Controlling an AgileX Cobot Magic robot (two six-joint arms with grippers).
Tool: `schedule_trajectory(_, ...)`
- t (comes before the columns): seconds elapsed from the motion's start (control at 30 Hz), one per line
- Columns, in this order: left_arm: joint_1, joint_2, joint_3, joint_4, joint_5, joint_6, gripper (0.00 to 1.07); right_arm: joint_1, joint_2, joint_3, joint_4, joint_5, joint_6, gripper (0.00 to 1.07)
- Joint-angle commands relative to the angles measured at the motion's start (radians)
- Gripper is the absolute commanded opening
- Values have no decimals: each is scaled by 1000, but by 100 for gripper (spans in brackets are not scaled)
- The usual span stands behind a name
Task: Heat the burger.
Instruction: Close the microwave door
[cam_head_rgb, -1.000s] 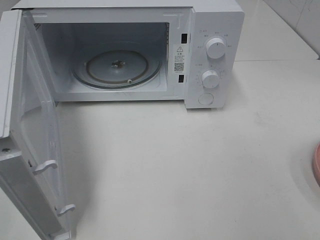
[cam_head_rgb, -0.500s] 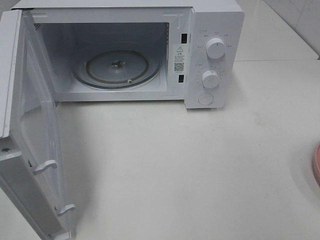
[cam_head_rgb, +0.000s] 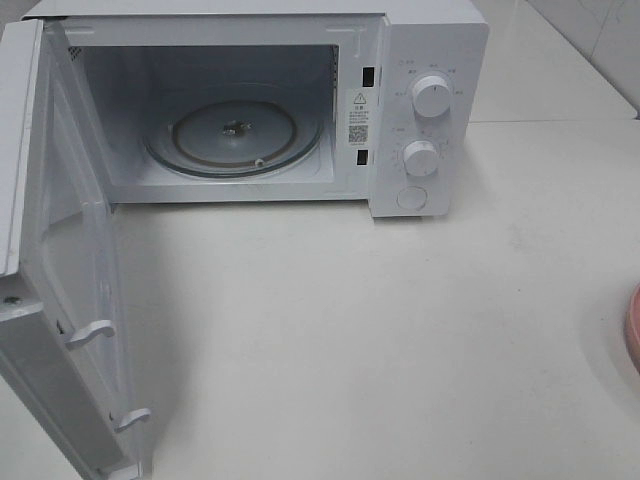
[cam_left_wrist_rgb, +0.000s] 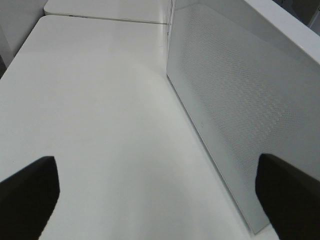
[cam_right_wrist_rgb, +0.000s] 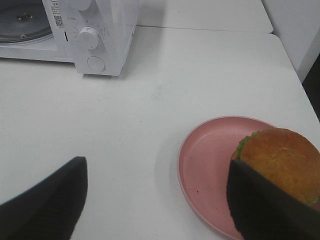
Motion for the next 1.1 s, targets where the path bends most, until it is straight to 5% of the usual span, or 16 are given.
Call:
schedule_trajectory(0.03,2,-4,2,2,-11,0,100,-7,-27,6,0,-5,-12,76)
schedule_trajectory(0.8,2,-3,-13,-7,-30,-22,97,-7,-27,6,0,-5,-12,76)
schedule_trajectory(1.0,2,11,-32,42,-98,-60,72,-7,-27,6,0,-5,-12,76)
schedule_trajectory(1.03,2,34,-32,45,-115,-60,59,-7,-27,6,0,-5,-12,76)
schedule_trajectory(1.07,2,34,-32,45,-115,-60,59,-7,-27,6,0,-5,-12,76)
schedule_trajectory(1.1,2,66,-32,49,-145,-60,44,-7,-27,6,0,-5,-12,76)
